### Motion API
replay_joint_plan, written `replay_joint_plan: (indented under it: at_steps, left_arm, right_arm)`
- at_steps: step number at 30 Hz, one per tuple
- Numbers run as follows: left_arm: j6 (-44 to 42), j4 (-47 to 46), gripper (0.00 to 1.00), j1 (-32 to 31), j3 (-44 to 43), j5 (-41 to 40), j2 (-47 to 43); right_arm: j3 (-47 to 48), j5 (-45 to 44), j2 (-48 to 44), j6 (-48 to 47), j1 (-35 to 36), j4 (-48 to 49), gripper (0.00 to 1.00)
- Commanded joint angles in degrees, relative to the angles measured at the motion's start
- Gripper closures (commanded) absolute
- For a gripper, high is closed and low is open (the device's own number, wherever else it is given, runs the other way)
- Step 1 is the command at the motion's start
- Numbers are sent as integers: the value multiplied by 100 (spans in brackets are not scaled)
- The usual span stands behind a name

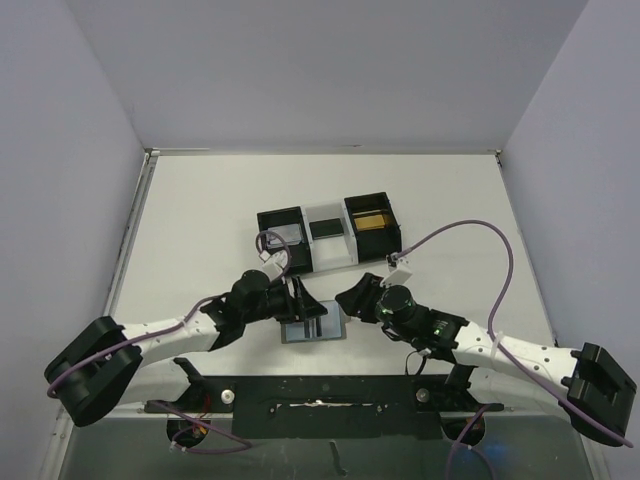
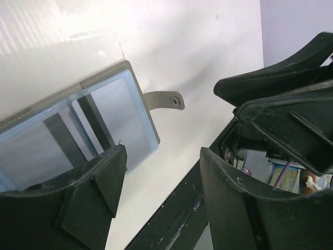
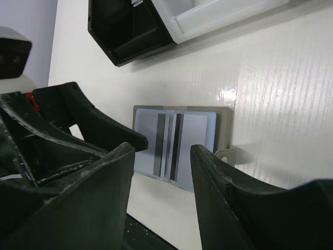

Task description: Take the credit cards out of the card holder

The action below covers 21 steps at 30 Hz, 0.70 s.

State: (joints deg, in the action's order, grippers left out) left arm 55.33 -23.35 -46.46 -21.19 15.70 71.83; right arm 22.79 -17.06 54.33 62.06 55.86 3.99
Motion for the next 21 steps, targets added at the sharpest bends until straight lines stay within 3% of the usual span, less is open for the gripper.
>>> replay_joint_plan:
  at_steps: [1, 10, 14, 21]
  left_arm:
    - [28, 227, 43, 4, 146, -625, -610]
    - [149, 440, 49, 6, 135, -807, -746]
    - [265, 524, 50, 22, 229, -941, -801]
    - [193, 284, 51, 23, 297, -733, -636]
  right_arm:
    - [-76, 78, -14, -51, -45, 364, 53]
    - [447, 736, 1020, -189, -45, 454, 67]
    - [814, 826, 1593, -249, -45, 192, 69]
    - [555, 663, 2093, 207, -101, 253, 69]
